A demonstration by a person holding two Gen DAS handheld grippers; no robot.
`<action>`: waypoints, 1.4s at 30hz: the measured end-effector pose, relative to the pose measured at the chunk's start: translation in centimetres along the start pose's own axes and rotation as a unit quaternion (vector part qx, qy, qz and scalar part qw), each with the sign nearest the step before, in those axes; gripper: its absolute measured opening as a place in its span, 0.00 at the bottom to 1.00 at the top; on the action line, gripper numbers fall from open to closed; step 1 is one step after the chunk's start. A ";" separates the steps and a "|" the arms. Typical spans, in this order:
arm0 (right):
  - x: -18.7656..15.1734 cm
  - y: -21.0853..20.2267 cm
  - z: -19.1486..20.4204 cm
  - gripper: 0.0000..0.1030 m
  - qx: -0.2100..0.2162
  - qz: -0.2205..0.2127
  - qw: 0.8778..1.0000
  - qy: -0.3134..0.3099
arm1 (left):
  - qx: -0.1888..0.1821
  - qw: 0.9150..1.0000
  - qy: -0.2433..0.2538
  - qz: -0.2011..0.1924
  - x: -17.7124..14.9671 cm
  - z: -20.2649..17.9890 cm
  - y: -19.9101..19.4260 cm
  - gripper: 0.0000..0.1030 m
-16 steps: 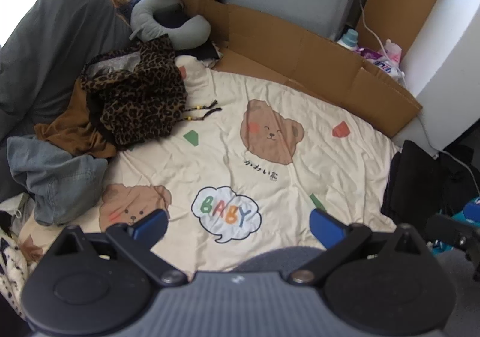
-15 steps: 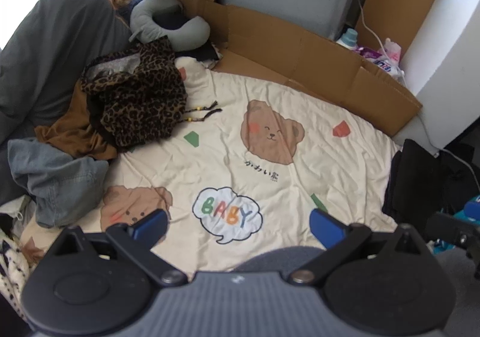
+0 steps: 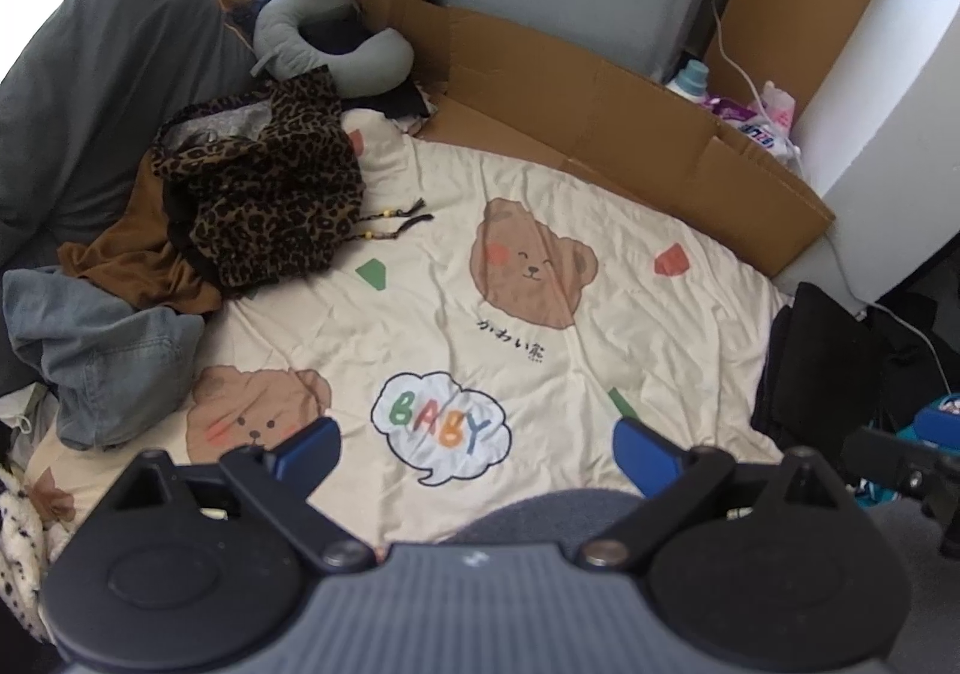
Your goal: Fold clothes
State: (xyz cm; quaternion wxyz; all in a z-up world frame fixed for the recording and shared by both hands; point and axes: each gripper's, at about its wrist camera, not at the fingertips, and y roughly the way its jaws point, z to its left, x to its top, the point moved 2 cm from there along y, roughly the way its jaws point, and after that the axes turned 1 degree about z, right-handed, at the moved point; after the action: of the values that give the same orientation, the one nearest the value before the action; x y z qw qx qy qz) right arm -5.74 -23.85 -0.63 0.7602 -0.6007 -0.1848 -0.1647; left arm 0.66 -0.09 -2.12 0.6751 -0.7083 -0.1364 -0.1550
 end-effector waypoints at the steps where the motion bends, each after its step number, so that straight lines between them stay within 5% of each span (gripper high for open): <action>1: -0.1 0.0 0.0 1.00 0.001 0.000 1.000 0.001 | -0.001 1.000 -0.001 -0.001 0.0 0.0 0.0 0.96; 42: 0.3 0.2 0.5 1.00 -0.002 -0.006 1.000 0.002 | -0.007 0.999 -0.026 -0.018 -0.1 0.1 -0.5 0.96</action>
State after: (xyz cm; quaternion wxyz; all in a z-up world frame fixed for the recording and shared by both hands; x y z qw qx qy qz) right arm -5.39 -23.35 -0.56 0.7580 -0.6010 -0.1870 -0.1711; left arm 0.39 0.02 -1.70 0.6635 -0.7140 -0.1656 -0.1499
